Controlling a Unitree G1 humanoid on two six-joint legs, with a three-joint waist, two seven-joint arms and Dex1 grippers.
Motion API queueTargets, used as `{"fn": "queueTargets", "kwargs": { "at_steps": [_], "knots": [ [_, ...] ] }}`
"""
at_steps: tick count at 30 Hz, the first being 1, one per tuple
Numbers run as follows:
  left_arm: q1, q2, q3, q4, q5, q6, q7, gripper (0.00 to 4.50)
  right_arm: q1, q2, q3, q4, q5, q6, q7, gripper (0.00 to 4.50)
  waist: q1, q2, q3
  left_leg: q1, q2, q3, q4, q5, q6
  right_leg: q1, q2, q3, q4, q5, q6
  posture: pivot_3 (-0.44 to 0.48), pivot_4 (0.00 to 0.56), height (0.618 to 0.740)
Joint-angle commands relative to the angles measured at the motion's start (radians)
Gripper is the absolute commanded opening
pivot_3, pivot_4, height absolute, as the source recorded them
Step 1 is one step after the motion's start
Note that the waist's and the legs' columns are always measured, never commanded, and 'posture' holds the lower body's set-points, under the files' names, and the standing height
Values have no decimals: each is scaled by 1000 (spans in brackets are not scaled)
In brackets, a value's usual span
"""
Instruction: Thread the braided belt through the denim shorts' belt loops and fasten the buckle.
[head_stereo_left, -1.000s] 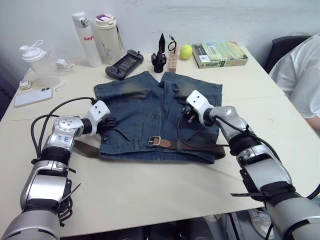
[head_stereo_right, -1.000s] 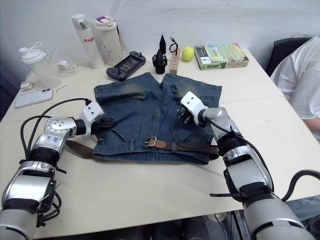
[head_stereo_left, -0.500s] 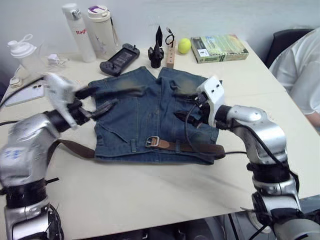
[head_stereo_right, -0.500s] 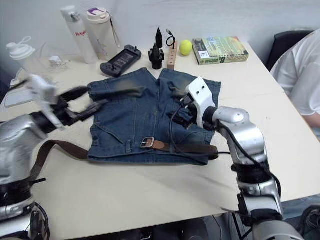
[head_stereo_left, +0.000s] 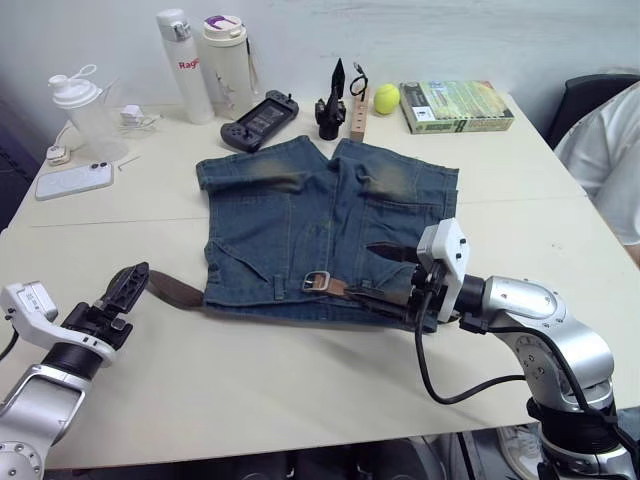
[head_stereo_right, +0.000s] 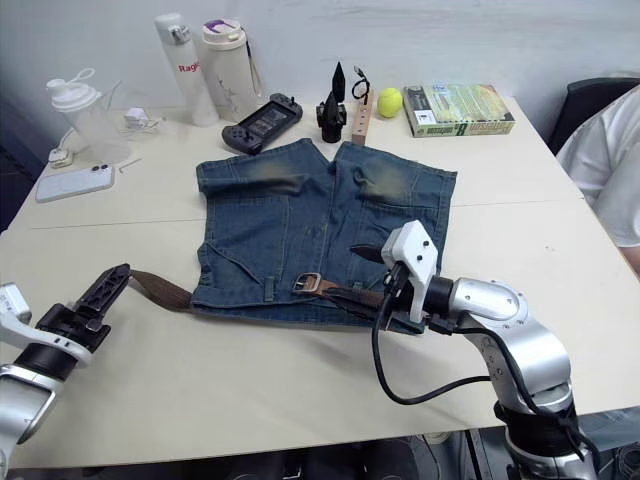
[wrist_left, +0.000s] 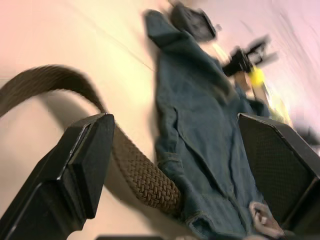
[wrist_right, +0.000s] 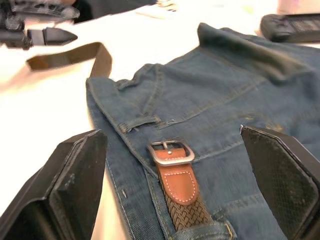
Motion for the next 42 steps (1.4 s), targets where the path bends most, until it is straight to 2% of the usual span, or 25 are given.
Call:
{"fn": "queueTargets", "kwargs": {
  "at_steps": [1, 4, 7, 12, 15, 18, 23, 27, 32, 36, 39, 42],
  "knots": [
    [10, 15, -38, -23, -136, -104, 206, 4272, 3, -24, 23, 2, -12, -70, 13, 4500, 3, 0, 0, 0, 0, 0, 0, 0, 0, 0, 0, 0, 0, 0, 0, 0, 150, 720],
    [-2, 20, -70, -8, -198, -188, 333, 4272, -1, -55, 57, 4, -31, -98, 30, 4500, 7, 0, 0, 0, 0, 1, 0, 0, 0, 0, 0, 1, 0, 0, 0, 0, 150, 720],
    [-45, 72, -97, 44, -204, -236, 426, 4272, 3, -74, 86, 0, -38, -118, 45, 4500, 8, 0, 0, 0, 0, 1, 0, 0, 0, 0, 1, 0, -1, 0, 0, 0, 150, 720],
    [-139, 137, -139, 155, -190, -297, 513, 4272, 11, -94, 110, 11, -43, -188, 92, 4500, 10, 0, 0, 0, 0, 1, 0, 1, 0, 0, 2, 0, -1, 0, -1, 0, 150, 720],
    [-210, 119, -152, 247, -216, -350, 590, 4272, 8, -110, 119, 23, -56, -223, 112, 4500, 11, 0, 0, 0, -1, 1, 0, 1, 1, 0, 3, 0, -1, 0, 0, 0, 150, 720],
    [-252, 75, -171, 264, -259, -396, 655, 4272, -1, -116, 117, 20, -57, -228, 111, 4500, 11, 0, 0, 0, -1, 1, 0, 1, 1, 1, 3, -1, -1, 0, 0, 0, 150, 720],
    [-251, 37, -235, 156, -306, -417, 652, 4272, -6, -117, 116, 18, -64, -228, 96, 4500, 10, -1, 1, 0, 0, 1, 0, 1, 1, 1, 3, -1, 1, 0, 0, 0, 150, 720],
    [-241, 60, -255, 78, -274, -418, 486, 4272, -1, -113, 128, 22, -73, -222, 83, 4500, 9, -2, 1, 0, 0, 1, 0, 2, 1, 1, 4, -1, -1, 0, 0, 0, 150, 720],
    [-195, 128, -264, 23, -251, -398, 396, 4272, -1, -105, 137, 28, -76, -215, 65, 4500, 7, -1, 1, 0, 0, 2, -1, 2, 0, 1, 6, -1, -2, 0, 0, 0, 150, 720],
    [-161, 130, -272, 14, -306, -414, 408, 4272, -9, -100, 142, 32, -77, -212, 53, 4500, 8, -1, 1, 0, 0, 2, -1, 2, 0, 0, 6, -1, -3, 0, 0, 0, 150, 720],
    [-92, 88, -300, 46, -332, -422, 482, 4272, -19, -100, 142, 29, -76, -210, 48, 4500, 10, -1, 1, 0, 0, 2, -1, 2, 0, 1, 4, -1, -3, 0, 0, 0, 150, 720],
    [-102, 49, -321, 76, -339, -459, 504, 4272, -18, -106, 141, 25, -76, -209, 47, 4500, 10, -3, 2, 0, 0, 1, -1, 2, 0, 1, 2, -1, -3, 0, 0, 0, 150, 720]
  ]
}}
